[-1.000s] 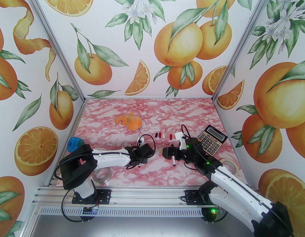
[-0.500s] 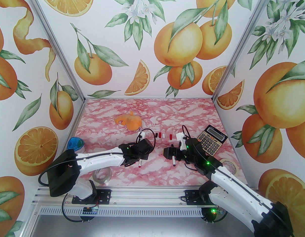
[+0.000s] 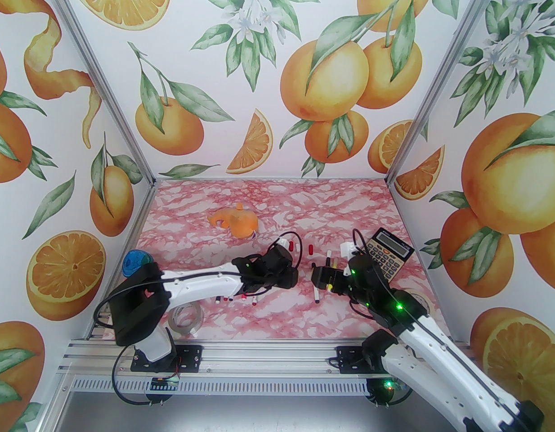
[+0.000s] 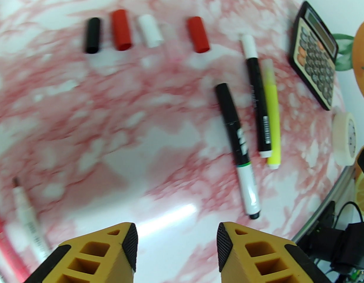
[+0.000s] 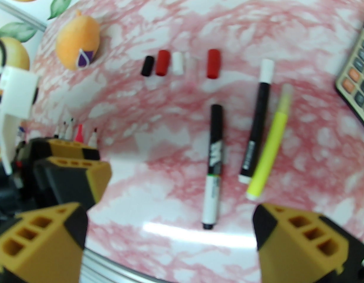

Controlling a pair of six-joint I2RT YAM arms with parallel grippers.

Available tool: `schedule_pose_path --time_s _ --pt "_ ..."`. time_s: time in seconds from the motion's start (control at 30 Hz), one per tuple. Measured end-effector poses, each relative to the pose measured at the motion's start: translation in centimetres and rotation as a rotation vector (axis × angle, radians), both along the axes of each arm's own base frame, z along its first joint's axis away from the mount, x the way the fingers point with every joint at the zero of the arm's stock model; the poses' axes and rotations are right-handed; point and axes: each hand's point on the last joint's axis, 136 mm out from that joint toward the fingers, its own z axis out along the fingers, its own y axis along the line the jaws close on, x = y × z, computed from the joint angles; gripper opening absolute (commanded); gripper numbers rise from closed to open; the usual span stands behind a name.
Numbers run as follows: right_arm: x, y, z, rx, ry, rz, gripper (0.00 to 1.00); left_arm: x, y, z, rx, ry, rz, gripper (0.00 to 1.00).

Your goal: Open the pen caps

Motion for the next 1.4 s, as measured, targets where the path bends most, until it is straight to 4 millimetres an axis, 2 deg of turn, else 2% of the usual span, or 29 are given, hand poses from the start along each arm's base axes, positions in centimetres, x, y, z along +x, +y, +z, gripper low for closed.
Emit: schedule_pose_path --time_s 0.27,0.43,0.83,1.1,1.4 --pt "-0.9 -2.0 0.2 -0.045 0.015 -0.069 1.0 0.1 -6.0 -0.5 -0.036 0.016 -0.069 0.53" --pt "-1.3 -2.7 0.3 -0.058 0.01 -0.099 1.0 0.1 -8.0 -2.0 -0.011 0.027 -0.108 0.52" --pt "-1.5 -4.5 0.6 -0.085 -0.009 -0.185 1.0 0.1 -8.4 -5.5 0.079 0.063 -0.133 0.48" --pt "-1.5 -4.6 0.5 -0.089 -0.008 -0.188 1.0 0.2 -8.5 -5.8 0.113 0.066 -0.153 0.42" --pt "-1.4 -4.6 0.3 -0.097 0.001 -0.189 1.0 0.2 -7.3 -6.3 0.202 0.049 -0.194 0.36"
